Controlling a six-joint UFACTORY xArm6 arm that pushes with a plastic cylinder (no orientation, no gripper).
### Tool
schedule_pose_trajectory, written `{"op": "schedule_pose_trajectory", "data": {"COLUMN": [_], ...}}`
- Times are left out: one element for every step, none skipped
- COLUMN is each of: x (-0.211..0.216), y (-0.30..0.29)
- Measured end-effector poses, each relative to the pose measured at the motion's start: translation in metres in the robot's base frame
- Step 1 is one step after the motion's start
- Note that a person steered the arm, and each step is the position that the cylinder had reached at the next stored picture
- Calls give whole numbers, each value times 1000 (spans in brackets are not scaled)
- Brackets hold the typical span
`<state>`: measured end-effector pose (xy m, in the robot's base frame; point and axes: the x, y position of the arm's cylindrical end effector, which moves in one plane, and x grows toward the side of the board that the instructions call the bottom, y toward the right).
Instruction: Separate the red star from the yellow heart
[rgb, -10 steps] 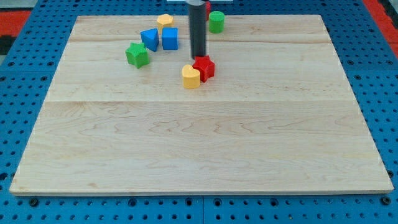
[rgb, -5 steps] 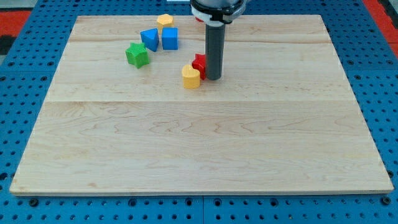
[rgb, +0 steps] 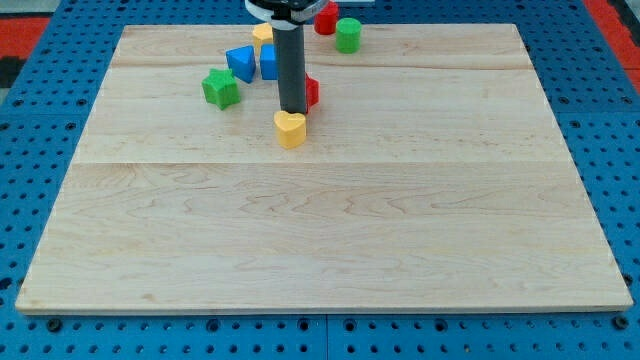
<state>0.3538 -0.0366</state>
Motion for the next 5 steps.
{"op": "schedule_pose_trajectory", "data": {"x": [-15, -18, -19, -28, -31], "y": [-11, -12, -12, -9, 12]}}
